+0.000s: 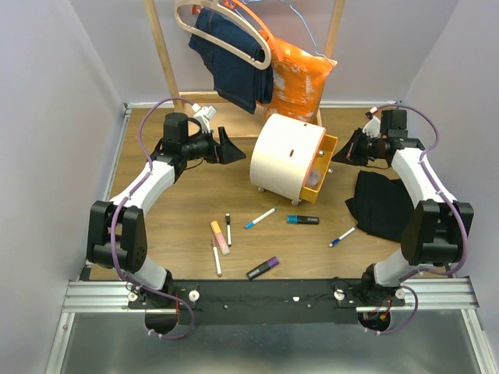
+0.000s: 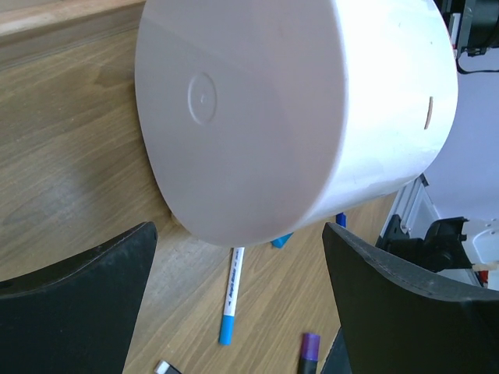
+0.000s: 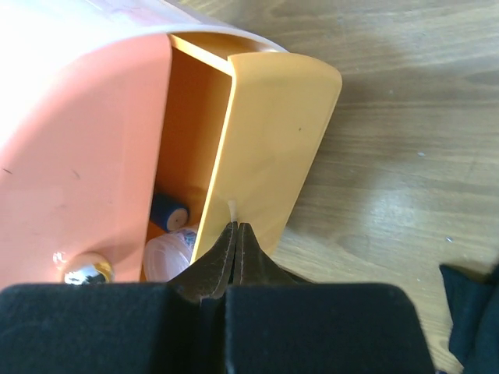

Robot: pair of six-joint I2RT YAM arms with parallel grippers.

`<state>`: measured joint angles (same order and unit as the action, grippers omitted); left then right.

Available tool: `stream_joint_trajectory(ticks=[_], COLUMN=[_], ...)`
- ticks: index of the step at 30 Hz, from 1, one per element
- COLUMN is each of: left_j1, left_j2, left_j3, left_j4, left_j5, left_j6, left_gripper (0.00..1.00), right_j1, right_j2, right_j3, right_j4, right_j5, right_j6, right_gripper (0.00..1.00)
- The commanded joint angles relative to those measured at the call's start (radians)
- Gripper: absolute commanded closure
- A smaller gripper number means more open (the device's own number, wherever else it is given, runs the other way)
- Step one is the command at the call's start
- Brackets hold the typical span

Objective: Sort the stationery into containers
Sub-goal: Close the drawer in the storage box.

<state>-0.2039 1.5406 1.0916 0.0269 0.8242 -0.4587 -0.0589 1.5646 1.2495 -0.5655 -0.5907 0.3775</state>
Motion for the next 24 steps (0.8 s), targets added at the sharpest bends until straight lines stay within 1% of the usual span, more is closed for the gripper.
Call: stream_joint_trajectory(ticks=[1,9,11,20,21,22,24], left_j1=[-0.029,-0.052,-0.052,-0.052,-0.052,-0.052,-0.051], left_j2=[0.018,0.036,0.036,0.027,0.024,0.023,0.007], left_j3=[0.025,0.036,0.036,0.033,0.033,0.036,0.039], left_j4=[-0.018,-0.021,-0.022,-0.025,-0.048,-0.057,-0.09], left_j5=[0.023,0.02,0.016,0.007,0.006,0.003,-0.003], left_j6=[0.031,0.04,0.041,0.058,0.06,0.074,0.089], left_gripper=[0.04,0.04,0.04,0.04,0.04,0.04,0.04], right_j1=[0.022,0.057,0.086,0.113,0.113,0.111,0.11], right_j2=[0.037,0.087,0.101,0.14,0.141,0.14,0.126], right_j3=[0.041,0.068,0.082,0.125,0.133,0.142,0.154], right_j4=[0.05,0.072,0.075,0.082,0.079,0.05,-0.005], right_j5=[-0.073,-0.077,-0.075,-0.066,-0.064,-0.058,0.021], right_j6=[0.034,0.049,0.052,0.058,0.057,0.049,0.009], right_gripper=[0.96,0.96,0.96,0.96,0.96,0.95,0.9])
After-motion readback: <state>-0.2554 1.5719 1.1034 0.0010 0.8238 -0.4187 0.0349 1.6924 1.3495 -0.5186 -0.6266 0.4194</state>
